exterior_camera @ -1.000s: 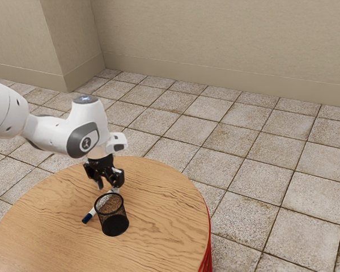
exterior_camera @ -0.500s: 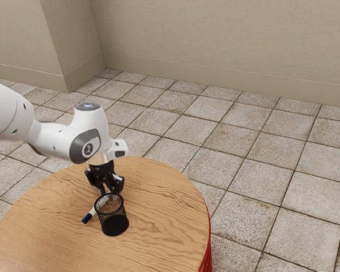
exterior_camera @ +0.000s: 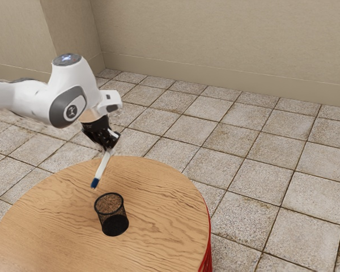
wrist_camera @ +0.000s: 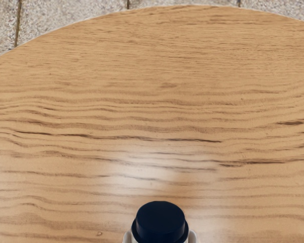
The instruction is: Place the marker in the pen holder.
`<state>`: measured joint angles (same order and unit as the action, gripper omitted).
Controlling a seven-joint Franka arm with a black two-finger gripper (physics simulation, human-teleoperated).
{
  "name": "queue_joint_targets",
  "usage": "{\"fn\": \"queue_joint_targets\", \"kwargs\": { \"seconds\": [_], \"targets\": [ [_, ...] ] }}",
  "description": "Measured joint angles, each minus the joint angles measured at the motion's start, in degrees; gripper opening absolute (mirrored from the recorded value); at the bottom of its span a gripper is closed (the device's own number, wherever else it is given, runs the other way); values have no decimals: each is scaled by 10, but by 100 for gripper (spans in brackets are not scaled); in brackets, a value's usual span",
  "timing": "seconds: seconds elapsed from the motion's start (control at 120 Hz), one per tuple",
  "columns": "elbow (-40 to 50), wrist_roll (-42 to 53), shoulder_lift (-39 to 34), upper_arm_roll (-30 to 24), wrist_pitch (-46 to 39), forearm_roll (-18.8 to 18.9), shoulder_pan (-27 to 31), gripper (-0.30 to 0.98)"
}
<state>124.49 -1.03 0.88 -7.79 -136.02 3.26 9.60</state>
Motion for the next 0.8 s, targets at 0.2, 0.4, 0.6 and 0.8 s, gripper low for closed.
{"fn": "queue_joint_targets", "kwargs": {
  "seconds": [0.2,0.4,0.6,0.8],
  "targets": [
    [44,-11,-158,-11,46,-8,-31,-10],
    [77,-20,-167,-11,65,-31,-52,-10],
    [57,-26,-130,-11,71,-36,-61,-10],
    [54,-33,-93,-11,69,-35,-61,-10]
  ]
}}
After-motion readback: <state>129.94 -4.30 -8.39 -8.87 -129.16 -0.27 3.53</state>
